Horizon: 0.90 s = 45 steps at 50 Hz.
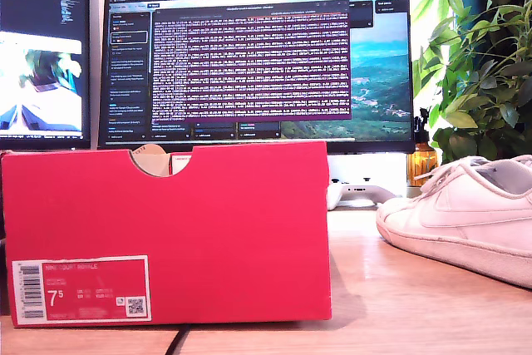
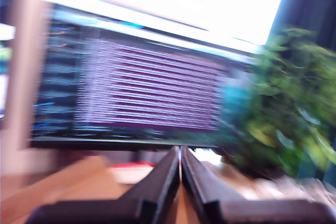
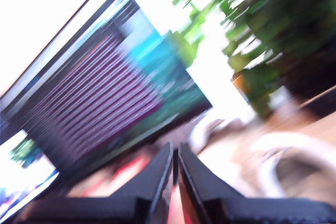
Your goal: Pack the white shoes by picking the first shoe and placing it inside the red shoebox, left side, then picking and rotating the second shoe and placing it in the shoebox
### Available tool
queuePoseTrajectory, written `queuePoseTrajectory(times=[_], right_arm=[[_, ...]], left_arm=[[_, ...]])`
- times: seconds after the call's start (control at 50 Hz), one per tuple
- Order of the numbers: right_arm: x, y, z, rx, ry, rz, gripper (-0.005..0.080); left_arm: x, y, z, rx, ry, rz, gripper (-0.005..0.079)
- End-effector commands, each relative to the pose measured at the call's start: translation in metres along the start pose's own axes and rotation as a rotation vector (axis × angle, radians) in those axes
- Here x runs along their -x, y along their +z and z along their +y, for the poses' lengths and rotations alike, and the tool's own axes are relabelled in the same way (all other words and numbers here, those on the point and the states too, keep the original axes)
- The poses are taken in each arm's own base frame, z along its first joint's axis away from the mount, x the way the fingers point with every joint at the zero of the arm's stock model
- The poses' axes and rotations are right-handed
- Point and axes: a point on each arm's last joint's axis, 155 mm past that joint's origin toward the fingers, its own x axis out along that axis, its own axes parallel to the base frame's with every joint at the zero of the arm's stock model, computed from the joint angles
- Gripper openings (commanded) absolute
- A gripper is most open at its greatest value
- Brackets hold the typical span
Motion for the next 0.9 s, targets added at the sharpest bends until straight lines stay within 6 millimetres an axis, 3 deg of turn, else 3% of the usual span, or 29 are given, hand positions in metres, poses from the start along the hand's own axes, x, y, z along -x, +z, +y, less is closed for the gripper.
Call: queuePoseTrajectory(times=[0.0,0.06,0.38,0.68,0.88], right_arm=[[0.002,0.014,0.016,0.006,0.042,-0.013,-0.0011],[0.003,0.018,0.02,0.005,0.036,-0.003,-0.0011],[-0.01,0.037,0.031,0.138,-0.033,0.107,-0.0011],[-0.053,0.036,0.024,0.155,-0.135,0.309,-0.001],[-0.085,0.021,0.019,0.115,-0.161,0.46,-0.001]], left_arm=[[0.003,0.006,-0.009,-0.072,-0.019,0.032,-0.0019],[0.006,0.0,-0.01,-0.214,-0.014,0.101,-0.0019],[0.024,-0.051,-0.004,-0.509,-0.08,0.51,-0.0019],[0.051,-0.122,-0.002,-0.615,-0.273,0.885,-0.0019],[0.059,-0.148,-0.003,-0.674,-0.353,1.034,-0.0019]])
